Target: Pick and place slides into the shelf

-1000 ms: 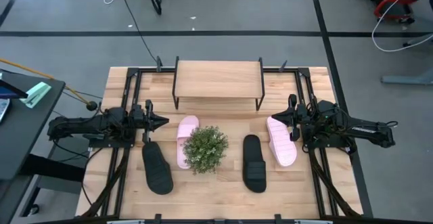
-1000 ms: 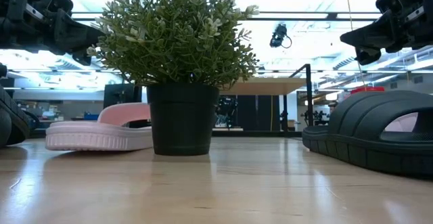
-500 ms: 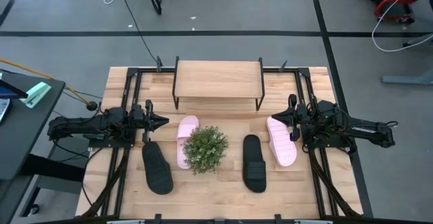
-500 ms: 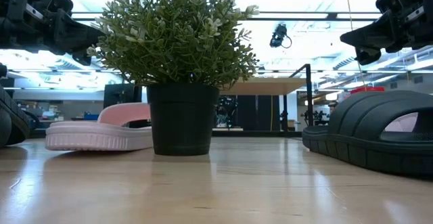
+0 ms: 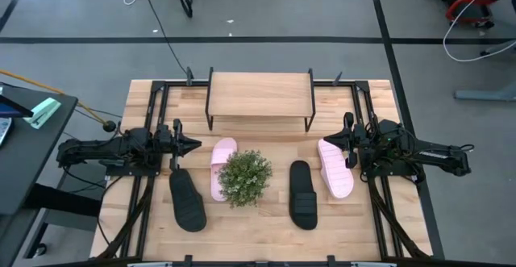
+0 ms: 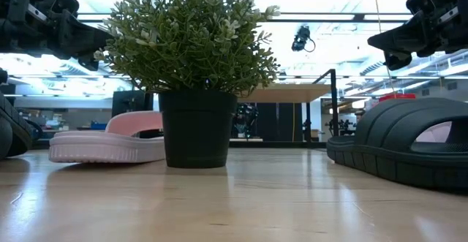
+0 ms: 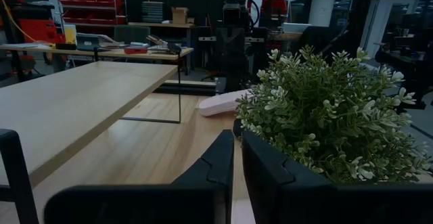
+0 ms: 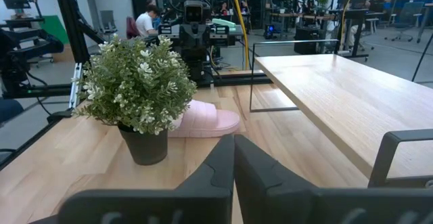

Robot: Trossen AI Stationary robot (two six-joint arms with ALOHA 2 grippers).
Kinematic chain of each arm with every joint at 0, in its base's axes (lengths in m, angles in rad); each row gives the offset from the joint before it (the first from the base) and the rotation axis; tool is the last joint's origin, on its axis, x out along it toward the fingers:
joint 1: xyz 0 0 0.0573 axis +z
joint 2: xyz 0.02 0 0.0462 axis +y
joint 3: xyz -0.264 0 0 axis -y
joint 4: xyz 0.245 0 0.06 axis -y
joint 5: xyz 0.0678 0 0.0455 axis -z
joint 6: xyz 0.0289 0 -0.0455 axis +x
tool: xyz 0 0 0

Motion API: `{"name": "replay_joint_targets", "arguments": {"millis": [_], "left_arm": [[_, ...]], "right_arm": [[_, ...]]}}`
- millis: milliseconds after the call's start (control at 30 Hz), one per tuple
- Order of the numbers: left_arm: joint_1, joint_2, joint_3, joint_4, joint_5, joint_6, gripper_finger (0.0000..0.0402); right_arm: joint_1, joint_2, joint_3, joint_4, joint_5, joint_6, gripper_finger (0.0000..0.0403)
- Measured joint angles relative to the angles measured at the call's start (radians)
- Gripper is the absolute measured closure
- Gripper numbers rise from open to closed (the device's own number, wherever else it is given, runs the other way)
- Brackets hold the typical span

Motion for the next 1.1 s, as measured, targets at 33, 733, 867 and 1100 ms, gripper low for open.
{"name": "replay_joint_targets", "arguments": {"millis": [33,733,867,1100], "left_arm": [[0.000,0.000,0.000,0.000,0.000,0.000,0.0361],[0.000,0.000,0.000,0.000,0.000,0.000,0.0361],[0.000,0.000,0.000,0.000,-0.001,0.002,0.0365],[0.007,0.000,0.000,0.087,-0.028,-0.014,0.0374]], "right_arm": [[0.000,0.000,0.000,0.000,0.000,0.000,0.0389],[0.000,0.000,0.000,0.000,0.000,0.000,0.0389],[0.000,0.000,0.000,0.000,0.000,0.000,0.0389],[0.000,0.000,0.000,0.000,0.000,0.000,0.0389]]}}
